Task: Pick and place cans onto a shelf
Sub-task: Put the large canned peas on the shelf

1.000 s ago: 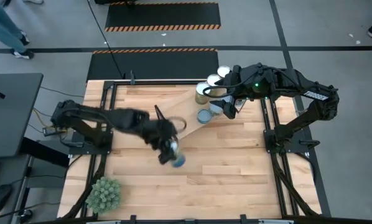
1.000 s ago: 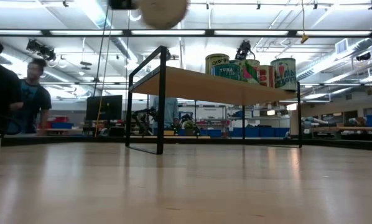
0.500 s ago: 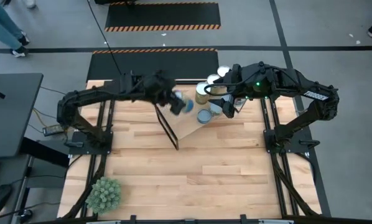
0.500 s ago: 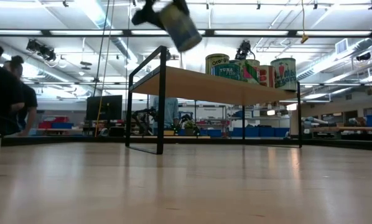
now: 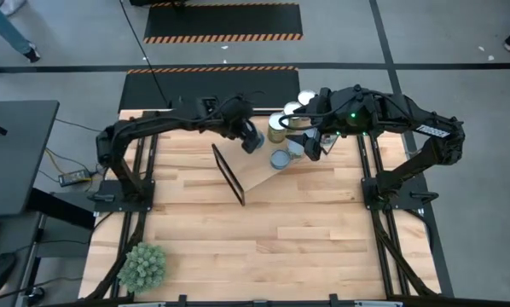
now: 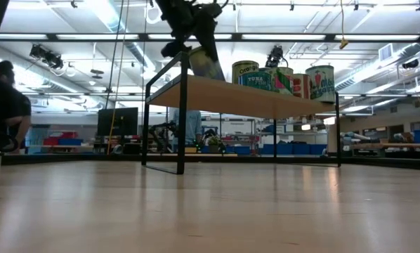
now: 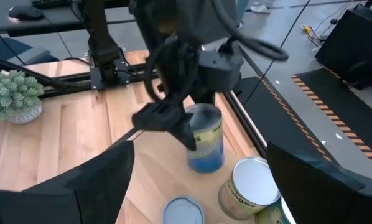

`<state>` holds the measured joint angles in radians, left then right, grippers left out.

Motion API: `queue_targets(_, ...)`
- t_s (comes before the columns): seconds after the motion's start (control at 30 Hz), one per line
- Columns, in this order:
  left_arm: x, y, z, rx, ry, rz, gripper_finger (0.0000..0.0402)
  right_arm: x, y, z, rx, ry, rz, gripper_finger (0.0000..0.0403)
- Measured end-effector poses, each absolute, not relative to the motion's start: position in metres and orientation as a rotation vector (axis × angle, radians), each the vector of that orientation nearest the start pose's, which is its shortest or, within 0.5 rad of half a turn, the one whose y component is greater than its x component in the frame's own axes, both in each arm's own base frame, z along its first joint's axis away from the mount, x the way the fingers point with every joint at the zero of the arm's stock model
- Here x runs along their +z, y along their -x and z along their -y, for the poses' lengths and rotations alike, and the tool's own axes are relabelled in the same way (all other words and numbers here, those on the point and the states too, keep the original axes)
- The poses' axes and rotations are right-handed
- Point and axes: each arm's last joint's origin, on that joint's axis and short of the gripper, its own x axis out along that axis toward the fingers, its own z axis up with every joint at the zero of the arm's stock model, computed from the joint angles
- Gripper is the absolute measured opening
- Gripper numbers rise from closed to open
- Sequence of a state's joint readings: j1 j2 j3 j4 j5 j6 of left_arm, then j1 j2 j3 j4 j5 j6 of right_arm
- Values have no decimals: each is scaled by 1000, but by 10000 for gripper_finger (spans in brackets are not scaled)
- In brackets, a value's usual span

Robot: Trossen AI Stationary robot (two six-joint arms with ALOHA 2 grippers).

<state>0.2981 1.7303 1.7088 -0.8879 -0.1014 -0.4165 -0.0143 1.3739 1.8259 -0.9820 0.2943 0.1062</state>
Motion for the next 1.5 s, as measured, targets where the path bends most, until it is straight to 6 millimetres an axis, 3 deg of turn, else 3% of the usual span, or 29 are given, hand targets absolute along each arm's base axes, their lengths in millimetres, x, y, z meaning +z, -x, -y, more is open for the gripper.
queue_targets(0.43,332,-363,-104,493,373,-855,312,475,-245,12,-334,-35,-508,372)
queue_targets(0.77,325,-378,-96,411,267,-838,335,475,-245,13,-357,-29,-505,372)
queue_targets(1.5,331,-381,-102,412,237,-768,358,475,-245,13,-356,-29,-507,372)
